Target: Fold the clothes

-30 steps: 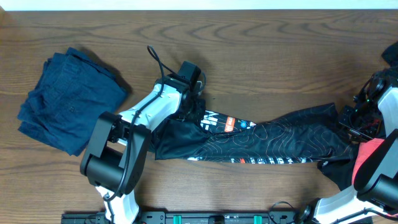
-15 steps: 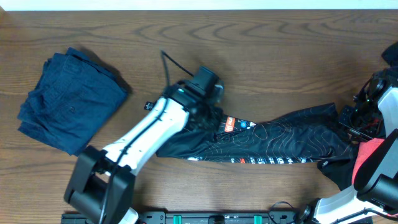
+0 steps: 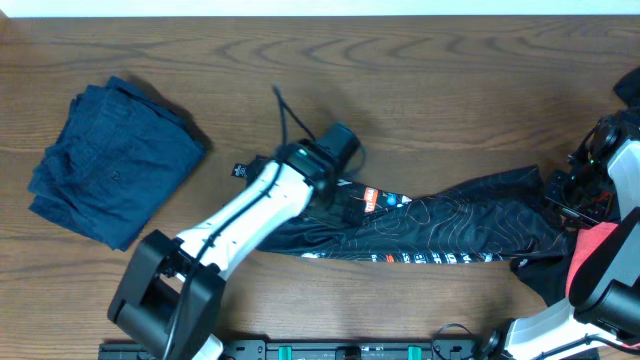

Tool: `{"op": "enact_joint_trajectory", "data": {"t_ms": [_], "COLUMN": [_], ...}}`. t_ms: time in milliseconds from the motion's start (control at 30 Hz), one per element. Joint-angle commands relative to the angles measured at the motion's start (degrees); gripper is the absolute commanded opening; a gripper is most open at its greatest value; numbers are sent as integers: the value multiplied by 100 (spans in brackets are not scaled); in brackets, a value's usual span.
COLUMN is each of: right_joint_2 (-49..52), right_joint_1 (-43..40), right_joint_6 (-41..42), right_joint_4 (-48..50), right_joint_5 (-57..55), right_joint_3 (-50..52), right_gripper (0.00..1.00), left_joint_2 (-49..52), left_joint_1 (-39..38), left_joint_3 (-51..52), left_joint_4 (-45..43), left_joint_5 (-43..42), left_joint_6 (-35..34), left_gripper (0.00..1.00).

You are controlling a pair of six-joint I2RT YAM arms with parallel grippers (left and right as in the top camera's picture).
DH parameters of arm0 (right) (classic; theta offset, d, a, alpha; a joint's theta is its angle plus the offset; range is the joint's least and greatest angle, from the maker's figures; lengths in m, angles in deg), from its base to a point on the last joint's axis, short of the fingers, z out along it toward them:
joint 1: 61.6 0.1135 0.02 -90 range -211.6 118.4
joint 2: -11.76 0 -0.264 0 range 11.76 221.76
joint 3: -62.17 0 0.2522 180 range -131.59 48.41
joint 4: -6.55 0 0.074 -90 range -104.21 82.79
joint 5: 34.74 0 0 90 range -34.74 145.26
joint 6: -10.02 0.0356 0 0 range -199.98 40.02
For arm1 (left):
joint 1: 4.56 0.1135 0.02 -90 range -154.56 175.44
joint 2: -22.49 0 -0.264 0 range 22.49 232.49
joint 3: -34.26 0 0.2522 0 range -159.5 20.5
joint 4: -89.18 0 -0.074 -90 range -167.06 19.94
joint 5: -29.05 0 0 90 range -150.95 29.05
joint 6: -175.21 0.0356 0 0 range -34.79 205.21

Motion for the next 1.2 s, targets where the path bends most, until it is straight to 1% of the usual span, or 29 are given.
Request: {"op": "enact_joint_trajectory", "data": {"t_ms": [0, 100, 200, 400, 533, 667, 800, 933, 1000, 1100, 1133, 1167], "right_joint_2": [-129, -129, -129, -129, -129, -125, -107, -107, -105, -98, -94, -81], "right_joint_1": [-4, -4, -4, -4, -2, 4, 13, 13, 13, 42, 59, 85], "right_joint_6": [-74, -74, -74, -74, -74, -280, -289, -289, -289, -321, -415, -553], "right_joint_4": [-55, -57, -59, -55, -4, 103, 136, 186, 195, 175, 149, 122], "right_joint_5": [35, 35, 35, 35, 107, 568, 566, 566, 566, 632, 758, 933], "right_joint_3": [28, 28, 28, 28, 28, 28, 28, 28, 28, 33, 35, 48], "right_gripper": [55, 55, 55, 55, 55, 55, 56, 56, 56, 57, 57, 58], "left_joint_2": [-52, -52, -52, -52, -52, 37, 208, 466, 511, 503, 503, 501], "left_joint_1": [378, 634, 811, 876, 949, 1252, 1711, 2284, 2533, 2743, 2769, 2771], "left_joint_3": [2, 219, 544, 1499, 1878, 1939, 1939, 1939, 1939, 1928, 1919, 1908], "left_joint_4": [122, 85, -157, -1327, -1910, -2341, -2846, -3049, -3062, -3069, -3069, -3067], "left_joint_5": [404, 404, 402, 393, 382, 466, 514, 507, 378, -105, -236, -330], "left_joint_6": [-269, -592, -686, -752, -686, -688, -686, -754, -754, -682, -625, -595], "left_gripper": [40, 39, 39, 39, 39, 40, 40, 40, 40, 40, 44, 45]}}
